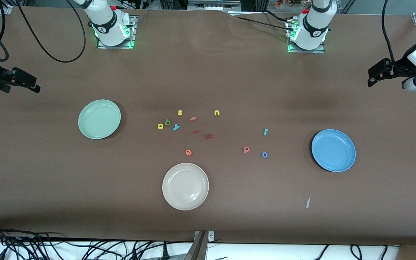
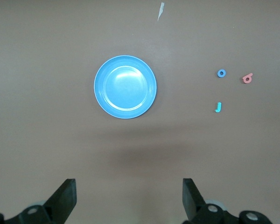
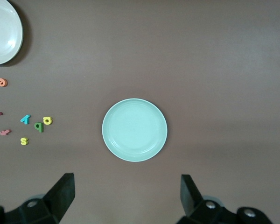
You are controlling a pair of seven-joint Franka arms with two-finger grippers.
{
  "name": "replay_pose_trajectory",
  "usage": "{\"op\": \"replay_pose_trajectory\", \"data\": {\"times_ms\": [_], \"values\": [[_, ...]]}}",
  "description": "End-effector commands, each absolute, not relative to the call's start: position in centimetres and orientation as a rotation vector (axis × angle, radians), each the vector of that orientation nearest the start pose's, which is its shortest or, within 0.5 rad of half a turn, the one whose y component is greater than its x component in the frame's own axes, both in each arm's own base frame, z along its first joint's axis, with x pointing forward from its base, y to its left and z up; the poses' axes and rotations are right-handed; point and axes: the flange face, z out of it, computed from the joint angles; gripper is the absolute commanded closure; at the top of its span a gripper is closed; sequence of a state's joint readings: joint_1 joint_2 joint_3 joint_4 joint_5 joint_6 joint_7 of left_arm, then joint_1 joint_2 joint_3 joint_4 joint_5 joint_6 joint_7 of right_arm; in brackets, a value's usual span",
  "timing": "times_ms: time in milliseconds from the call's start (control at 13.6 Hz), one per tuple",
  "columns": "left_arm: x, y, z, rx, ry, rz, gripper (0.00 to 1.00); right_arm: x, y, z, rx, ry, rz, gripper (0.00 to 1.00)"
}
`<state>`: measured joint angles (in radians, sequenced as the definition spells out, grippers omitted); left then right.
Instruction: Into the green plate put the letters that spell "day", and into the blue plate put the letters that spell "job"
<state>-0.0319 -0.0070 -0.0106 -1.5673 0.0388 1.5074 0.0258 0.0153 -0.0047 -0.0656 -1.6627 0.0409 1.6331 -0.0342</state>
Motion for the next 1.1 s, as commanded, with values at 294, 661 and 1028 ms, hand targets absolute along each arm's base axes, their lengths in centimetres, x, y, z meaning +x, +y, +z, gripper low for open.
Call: {"op": "replay_pose_trajectory", "data": {"times_ms": [294,661,1028], "values": [[55.8,-1.5,64.4,-3.095,0.071,0.016,0.0,55.7,-2.4,59.4,-3.087,0.045,0.037,0.0],[55.7,-1.0,64.8,-3.095,0.059,0.007,0.0,55.7,-2.4,59.2,-3.087,0.041,0.042,0.0],[54.6,-0.8,64.0,-3.109,0.052,0.16,0.0,55.7,-2.3,59.2,-3.086,0.045,0.044,0.0]]}}
